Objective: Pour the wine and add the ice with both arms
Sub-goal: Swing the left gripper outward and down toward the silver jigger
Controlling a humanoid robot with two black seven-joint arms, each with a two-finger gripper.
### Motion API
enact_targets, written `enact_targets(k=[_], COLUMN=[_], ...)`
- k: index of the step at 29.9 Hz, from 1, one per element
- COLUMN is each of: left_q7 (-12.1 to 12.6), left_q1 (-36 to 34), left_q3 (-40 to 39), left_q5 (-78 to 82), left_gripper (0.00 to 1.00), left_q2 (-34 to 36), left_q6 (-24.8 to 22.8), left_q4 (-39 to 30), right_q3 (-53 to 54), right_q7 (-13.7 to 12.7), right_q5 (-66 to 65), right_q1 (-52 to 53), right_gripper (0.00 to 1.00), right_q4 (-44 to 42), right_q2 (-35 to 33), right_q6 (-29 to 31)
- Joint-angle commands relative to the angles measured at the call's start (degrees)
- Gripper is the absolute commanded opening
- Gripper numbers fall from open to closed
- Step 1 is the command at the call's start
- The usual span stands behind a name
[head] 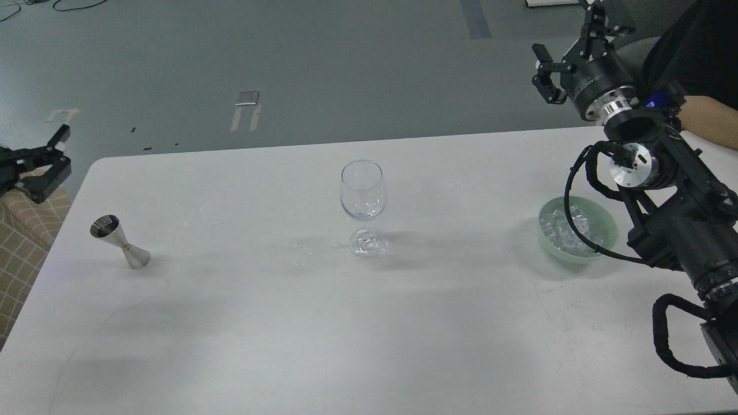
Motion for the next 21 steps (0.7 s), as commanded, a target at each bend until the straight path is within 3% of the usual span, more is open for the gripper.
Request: enact_targets(k=[1,7,15,21], left_q7=[-1.42,-2.04,-3.18,-3.00], left_q1=[6.16,15.47,19.26,19.18], left_q3=[0.20,0.38,0.46,0.03], left_q5=[-1.29,-1.29,-1.20,-0.32], left_gripper=[0.99,0.99,0.99,0.99], left_q2=[-0.66,-2.69,-7.43,-14.90], left_q6=[0.00,0.00,0.00,0.00], left_q4=[-2.76,-2.94,-2.94,-1.01], right_q3=[-1.65,-3.85,-4.20,-4.20], right_q7=[-0.09,-0.09,-0.18,-0.27], right_q5=[-0.08,-0.08,-0.08,-0.17], right_q1=[0.00,0.09,-0.35,-0.35], right_gripper=[1.00,1.00,1.00,1.00], right_q4=[-0.02,-0.20,-0.29,-0.29], right_q2=[-0.05,-0.31,-0.22,-0.14], right_q6=[-0.89,-1.60,-1.68,-2.04])
